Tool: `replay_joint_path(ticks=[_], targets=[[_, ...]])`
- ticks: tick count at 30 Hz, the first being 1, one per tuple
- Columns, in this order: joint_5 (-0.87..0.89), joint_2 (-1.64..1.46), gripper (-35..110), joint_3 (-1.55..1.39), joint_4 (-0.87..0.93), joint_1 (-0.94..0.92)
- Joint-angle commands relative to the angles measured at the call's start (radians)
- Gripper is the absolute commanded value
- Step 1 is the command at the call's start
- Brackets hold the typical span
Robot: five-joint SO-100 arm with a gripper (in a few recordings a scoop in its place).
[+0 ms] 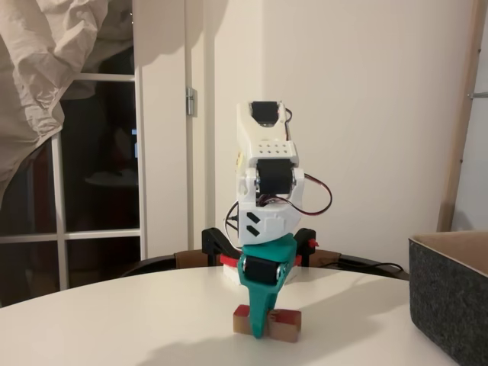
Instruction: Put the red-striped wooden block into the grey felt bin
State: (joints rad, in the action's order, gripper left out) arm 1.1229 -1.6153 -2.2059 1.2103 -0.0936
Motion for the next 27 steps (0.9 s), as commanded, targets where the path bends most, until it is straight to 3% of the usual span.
replay_joint_path(ticks=[1,27], targets=[[0.028,-0.006,10,-0.025,-0.005,-0.011],[0.126,-0.091,2,-0.009,-0.098,-0.118]])
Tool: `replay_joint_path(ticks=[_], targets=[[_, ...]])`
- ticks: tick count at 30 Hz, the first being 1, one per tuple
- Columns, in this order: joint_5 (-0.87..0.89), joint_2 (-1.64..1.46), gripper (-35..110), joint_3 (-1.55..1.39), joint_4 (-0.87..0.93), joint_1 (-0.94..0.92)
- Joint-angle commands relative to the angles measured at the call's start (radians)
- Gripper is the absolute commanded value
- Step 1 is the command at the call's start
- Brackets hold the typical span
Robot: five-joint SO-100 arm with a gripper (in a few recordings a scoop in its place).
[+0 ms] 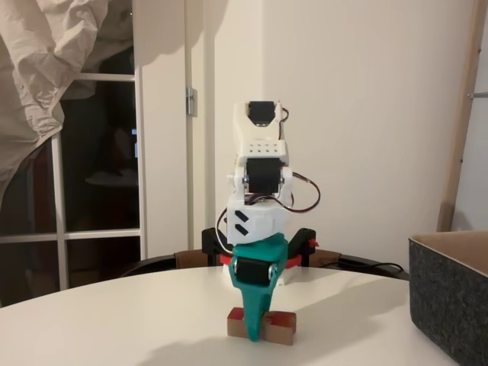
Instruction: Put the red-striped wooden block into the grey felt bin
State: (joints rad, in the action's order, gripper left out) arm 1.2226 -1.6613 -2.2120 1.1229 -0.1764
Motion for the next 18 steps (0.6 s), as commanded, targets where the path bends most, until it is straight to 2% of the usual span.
replay_joint_path(ticks=[1,18], targets=[[0.032,-0.057,2,-0.003,-0.014,-0.041],[0.179,-0.314,3,0.003,-0.046,-0.167]])
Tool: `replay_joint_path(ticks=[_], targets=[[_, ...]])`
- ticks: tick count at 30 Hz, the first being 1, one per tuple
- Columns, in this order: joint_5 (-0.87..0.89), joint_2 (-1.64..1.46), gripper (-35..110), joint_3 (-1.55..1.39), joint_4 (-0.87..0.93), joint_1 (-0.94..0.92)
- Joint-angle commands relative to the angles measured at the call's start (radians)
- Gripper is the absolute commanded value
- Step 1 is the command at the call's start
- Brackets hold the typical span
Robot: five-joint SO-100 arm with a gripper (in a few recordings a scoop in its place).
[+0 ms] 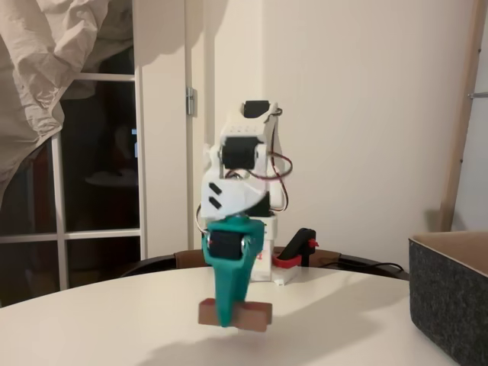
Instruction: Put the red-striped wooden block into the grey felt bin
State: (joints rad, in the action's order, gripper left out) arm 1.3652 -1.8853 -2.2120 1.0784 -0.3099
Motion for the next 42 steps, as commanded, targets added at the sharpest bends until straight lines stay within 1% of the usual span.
replay_joint_path(ticks=[1,8,17,24,29,33,38,42], targets=[[0.044,-0.107,3,0.003,-0.003,-0.043],[0.087,-0.255,3,0.008,-0.018,-0.091],[0.150,-0.420,3,0.044,-0.158,-0.135],[0.184,-0.525,3,0.103,-0.241,-0.104],[0.195,-0.561,3,0.167,-0.279,-0.011],[0.204,-0.558,2,0.224,-0.324,0.103],[0.207,-0.540,3,0.272,-0.357,0.314],[0.218,-0.506,0,0.310,-0.420,0.508]])
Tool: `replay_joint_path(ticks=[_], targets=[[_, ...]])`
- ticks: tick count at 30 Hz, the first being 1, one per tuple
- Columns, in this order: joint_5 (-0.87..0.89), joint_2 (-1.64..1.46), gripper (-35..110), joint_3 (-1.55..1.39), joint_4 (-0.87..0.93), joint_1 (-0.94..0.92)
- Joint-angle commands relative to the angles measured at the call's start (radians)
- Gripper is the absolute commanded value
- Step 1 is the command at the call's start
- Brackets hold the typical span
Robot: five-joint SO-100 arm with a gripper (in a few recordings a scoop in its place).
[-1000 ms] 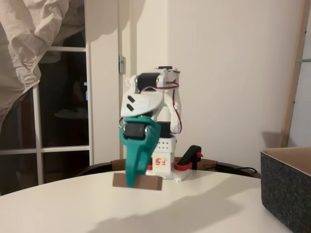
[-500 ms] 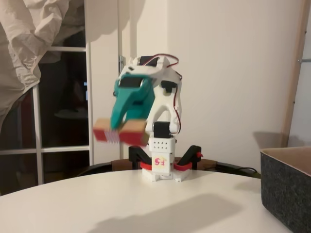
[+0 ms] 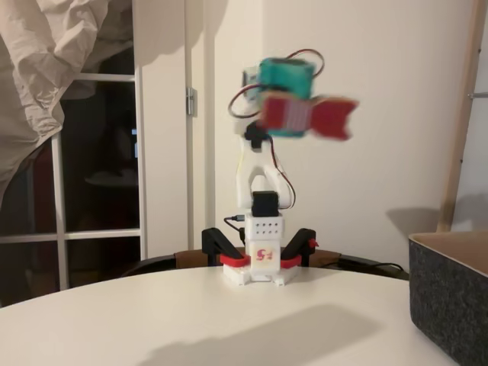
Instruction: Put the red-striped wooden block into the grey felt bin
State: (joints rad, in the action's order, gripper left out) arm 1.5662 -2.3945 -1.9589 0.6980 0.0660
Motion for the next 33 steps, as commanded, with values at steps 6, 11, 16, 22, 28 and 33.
replay_joint_path(ticks=[6,11,16,22,28,33], targets=[[-0.026,0.150,1,0.164,-0.051,0.394],[-0.164,0.388,3,0.288,-0.051,0.531],[-0.357,0.630,2,0.388,-0.049,0.583],[-0.449,0.776,4,0.403,-0.051,0.577],[-0.499,0.821,15,0.400,-0.005,0.571],[-0.512,0.790,23,0.405,0.038,0.588]])
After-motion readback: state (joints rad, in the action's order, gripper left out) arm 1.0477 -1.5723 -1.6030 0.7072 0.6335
